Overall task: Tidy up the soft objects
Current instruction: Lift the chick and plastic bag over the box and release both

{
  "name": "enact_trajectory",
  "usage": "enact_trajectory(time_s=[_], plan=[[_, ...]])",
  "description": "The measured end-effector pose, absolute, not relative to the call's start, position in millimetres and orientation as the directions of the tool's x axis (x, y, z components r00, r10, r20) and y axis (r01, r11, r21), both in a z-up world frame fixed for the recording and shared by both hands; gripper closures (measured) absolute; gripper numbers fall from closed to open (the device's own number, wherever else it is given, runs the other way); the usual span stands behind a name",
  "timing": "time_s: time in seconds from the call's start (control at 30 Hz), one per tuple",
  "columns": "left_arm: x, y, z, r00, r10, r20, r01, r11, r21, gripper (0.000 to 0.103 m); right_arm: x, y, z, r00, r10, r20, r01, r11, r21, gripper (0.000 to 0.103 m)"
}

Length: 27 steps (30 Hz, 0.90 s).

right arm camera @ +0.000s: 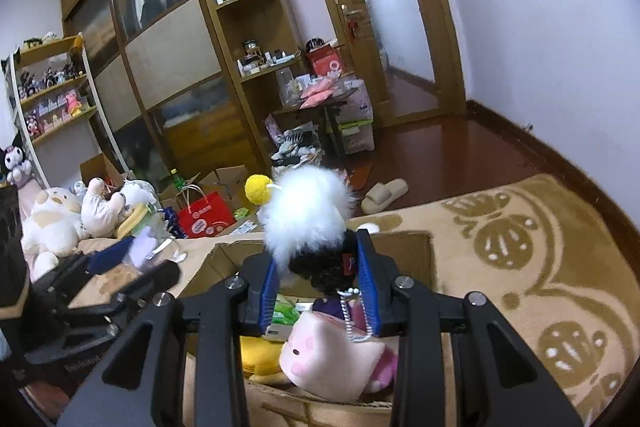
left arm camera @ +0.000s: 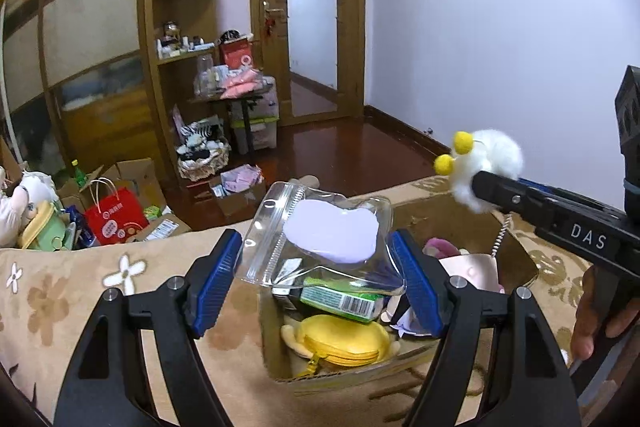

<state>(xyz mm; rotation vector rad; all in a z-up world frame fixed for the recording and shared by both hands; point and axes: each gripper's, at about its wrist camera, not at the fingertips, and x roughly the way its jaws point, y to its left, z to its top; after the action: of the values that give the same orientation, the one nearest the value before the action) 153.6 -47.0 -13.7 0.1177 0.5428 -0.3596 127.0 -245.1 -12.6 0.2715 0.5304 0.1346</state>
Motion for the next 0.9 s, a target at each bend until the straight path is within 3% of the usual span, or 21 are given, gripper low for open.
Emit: enact_trajectory(time_s=[0.47,0.6,0.77,0.9], plan=[[171,-55,-48,0.716,-0.314,-0.623,0.376,0.926,-0.033,0.024,141,-235,-52,0.795,0.165,-0.584,-0.030,0.972,0.233,0.062],[171,-54,-51,0.708,-0.302,-0.638,0.359,0.932,-0.043,0.022,136,-241,-53,0.795,0.157,-0.586,-0.012,0.970,0.243,0.053],[172,-49,-55,0.693,-0.297,-0.657,0.338,0.939,-0.067,0.017,131,-246,-51,0.795,0.149,-0.588,0.003,0.968,0.250,0.051],[170,-46,-55,0.690,-0.282,-0.667,0.316,0.946,-0.073,0.013,125,-245,-49,0.799,0.139,-0.586,0.007,0.971,0.241,0.040]])
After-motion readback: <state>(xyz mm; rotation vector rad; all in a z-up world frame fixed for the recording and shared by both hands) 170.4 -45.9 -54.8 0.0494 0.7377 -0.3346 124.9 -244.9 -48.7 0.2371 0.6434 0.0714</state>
